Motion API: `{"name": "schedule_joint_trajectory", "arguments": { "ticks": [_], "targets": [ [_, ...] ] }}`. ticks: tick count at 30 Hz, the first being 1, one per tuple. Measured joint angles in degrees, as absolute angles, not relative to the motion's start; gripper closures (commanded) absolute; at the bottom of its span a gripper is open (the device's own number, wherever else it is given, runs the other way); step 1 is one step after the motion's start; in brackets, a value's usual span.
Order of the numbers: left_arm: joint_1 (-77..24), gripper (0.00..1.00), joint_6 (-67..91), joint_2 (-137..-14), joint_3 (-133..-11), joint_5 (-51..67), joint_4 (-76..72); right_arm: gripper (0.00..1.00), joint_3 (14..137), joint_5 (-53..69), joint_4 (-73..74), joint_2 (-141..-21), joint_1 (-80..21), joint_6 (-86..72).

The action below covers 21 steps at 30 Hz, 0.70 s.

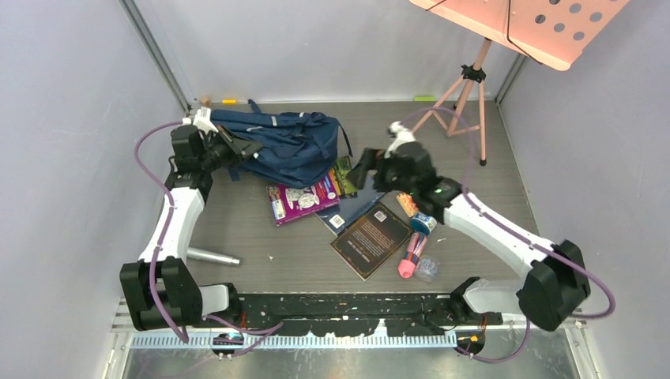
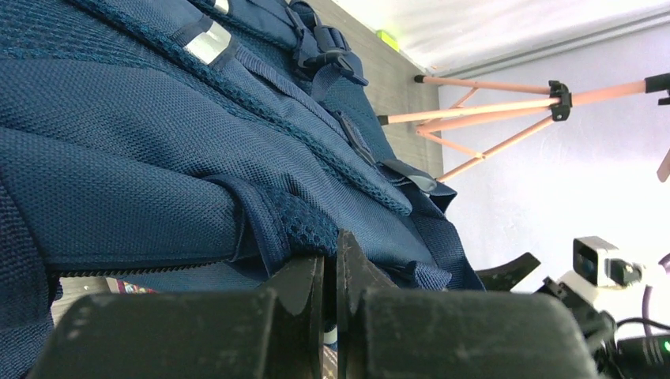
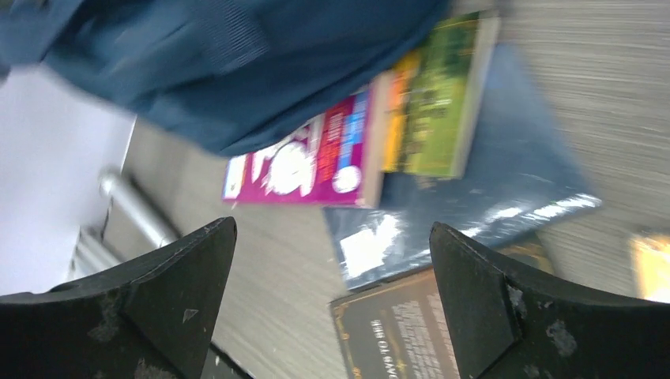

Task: Pack the student bag
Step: Adjust the student bag at the center of the board.

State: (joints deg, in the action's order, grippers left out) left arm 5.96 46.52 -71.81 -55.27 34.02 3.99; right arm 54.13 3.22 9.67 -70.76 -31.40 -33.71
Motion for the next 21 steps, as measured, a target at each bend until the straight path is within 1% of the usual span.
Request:
{"name": "schedule_joint_trajectory", "arguments": {
  "ticks": [3, 7, 11, 15, 21],
  "targets": [
    [5.61, 1.00, 45.74, -72.01, -55.44, 34.24, 4.82, 0.01, 55.44, 2.52, 5.39, -75.02, -40.53, -29.71],
    [5.63, 1.00, 44.80, -72.25, -55.83, 34.35, 5.80, 0.01, 59.22, -1.72, 0.73, -81.28, -49.19, -23.55],
    [5.63, 1.00, 44.47, -72.44, -56.23, 34.44, 6.17, 0.05, 61.56, -8.51, -2.96, -85.56, -53.84, -18.72],
    [5.65, 1.00, 44.45, -72.71, -56.25, 34.74, 6.28, 0.09, 63.05, -14.74, -5.78, -88.71, -55.86, -15.27],
    [5.63, 1.00, 44.31, -72.95, -56.40, 34.85, 6.35, 0.12, 65.21, -18.17, -8.80, -93.08, -56.90, -12.58]
  ]
}}
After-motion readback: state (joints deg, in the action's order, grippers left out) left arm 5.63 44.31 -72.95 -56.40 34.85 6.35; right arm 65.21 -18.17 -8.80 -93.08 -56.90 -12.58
